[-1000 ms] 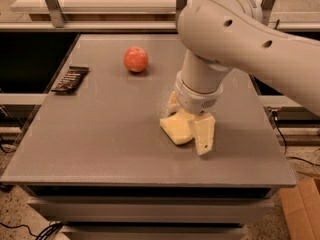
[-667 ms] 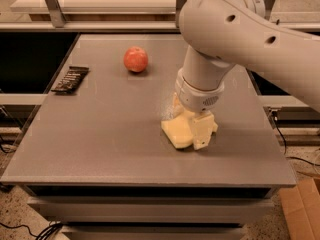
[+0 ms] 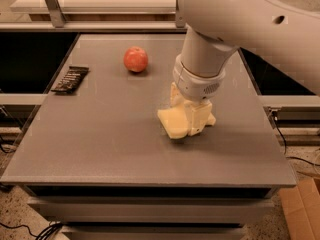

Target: Move sponge near apple

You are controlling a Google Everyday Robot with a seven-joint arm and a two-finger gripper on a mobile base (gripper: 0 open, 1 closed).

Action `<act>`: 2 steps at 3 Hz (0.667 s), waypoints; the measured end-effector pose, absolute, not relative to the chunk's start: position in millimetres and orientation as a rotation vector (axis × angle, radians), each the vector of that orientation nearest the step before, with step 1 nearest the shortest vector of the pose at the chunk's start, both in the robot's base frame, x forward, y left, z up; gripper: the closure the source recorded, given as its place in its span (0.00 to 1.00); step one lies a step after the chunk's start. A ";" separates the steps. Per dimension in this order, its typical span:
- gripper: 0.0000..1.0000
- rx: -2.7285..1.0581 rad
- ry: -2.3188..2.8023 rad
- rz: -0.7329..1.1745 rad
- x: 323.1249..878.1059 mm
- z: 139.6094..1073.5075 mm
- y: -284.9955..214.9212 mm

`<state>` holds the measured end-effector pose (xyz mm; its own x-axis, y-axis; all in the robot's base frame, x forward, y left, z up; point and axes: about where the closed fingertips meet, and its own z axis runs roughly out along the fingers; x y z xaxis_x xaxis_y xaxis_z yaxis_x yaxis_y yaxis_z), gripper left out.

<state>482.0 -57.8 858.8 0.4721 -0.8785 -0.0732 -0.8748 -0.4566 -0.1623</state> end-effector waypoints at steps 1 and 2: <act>1.00 -2.539 1.528 -0.032 482.0 858.8 -57.8; 1.00 -2.519 1.551 -0.067 491.1 861.4 -57.3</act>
Offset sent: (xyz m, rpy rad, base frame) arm 0.0230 0.0004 0.0055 -0.0153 -0.0474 -0.0540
